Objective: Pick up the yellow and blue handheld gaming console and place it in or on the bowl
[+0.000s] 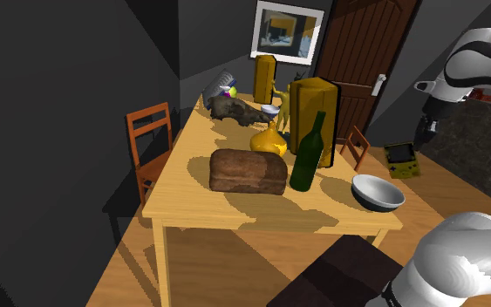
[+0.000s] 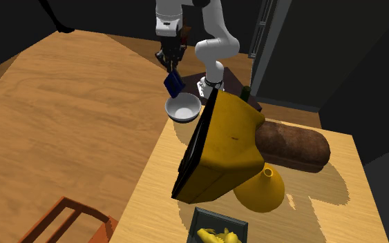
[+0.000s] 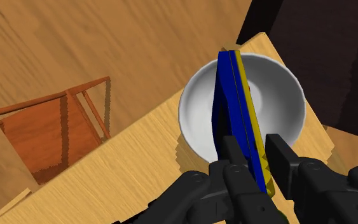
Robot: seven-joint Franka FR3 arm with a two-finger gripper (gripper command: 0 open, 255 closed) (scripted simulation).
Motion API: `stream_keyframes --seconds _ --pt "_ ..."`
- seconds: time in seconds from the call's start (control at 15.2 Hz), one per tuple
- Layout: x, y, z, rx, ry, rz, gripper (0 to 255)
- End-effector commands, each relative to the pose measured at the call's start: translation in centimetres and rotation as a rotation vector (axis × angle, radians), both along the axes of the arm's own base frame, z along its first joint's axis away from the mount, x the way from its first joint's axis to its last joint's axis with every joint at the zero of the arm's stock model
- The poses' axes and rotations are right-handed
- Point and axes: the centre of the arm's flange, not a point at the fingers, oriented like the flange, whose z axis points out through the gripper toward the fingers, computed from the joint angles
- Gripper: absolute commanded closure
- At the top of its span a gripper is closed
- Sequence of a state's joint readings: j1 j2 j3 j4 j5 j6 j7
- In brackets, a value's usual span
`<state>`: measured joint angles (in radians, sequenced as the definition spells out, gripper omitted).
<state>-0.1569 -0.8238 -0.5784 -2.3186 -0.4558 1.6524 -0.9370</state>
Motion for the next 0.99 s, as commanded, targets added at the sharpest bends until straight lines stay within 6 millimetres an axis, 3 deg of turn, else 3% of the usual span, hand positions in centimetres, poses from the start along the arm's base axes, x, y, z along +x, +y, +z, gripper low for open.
stream_keyframes --seconds 0.0,0.73,0.92 --pt "0.1 0.0 -1.1 0.000 -0.001 0.000 255" --pt "0.1 0.0 -7.2 0.000 -0.001 0.000 255" --pt "0.1 0.0 -7.2 0.000 -0.001 0.000 255"
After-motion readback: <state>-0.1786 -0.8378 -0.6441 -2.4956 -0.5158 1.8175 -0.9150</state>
